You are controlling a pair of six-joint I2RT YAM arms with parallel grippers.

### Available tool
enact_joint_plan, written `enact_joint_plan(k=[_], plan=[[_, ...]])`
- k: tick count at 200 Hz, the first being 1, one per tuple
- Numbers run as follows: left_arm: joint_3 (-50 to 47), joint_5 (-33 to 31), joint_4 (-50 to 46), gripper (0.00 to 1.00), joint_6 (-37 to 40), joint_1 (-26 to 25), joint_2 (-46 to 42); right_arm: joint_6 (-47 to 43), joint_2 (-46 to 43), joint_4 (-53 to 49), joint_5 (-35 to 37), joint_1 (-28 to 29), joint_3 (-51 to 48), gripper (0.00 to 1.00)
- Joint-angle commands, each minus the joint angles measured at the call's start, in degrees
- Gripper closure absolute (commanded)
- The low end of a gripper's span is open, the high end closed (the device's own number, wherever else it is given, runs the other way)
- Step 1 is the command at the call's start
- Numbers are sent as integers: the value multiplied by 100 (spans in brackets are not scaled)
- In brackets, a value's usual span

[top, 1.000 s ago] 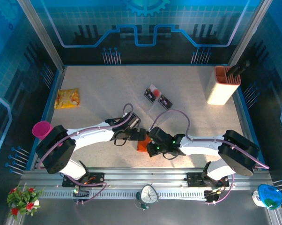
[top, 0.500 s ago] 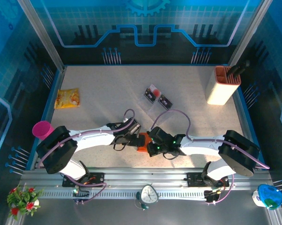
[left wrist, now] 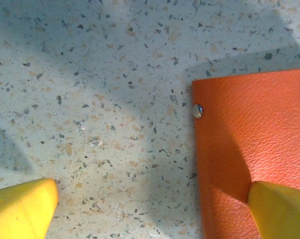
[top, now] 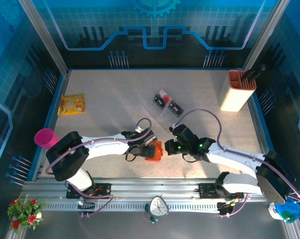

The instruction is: Put the credit cards into the card holder

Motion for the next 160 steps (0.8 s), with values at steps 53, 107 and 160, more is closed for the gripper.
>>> enact_joint_plan(k=[53, 107, 160], plan=[[-97, -436, -584, 1, -150, -83, 272, -258, 721, -668, -475, -55, 560, 70], [-157, -432, -514, 1, -180, -88, 264, -336, 1285, -776, -414, 109, 985, 67], [-212, -414, -452, 1, -171, -90, 254, -390, 1675, -918, -322, 201, 1249, 68]])
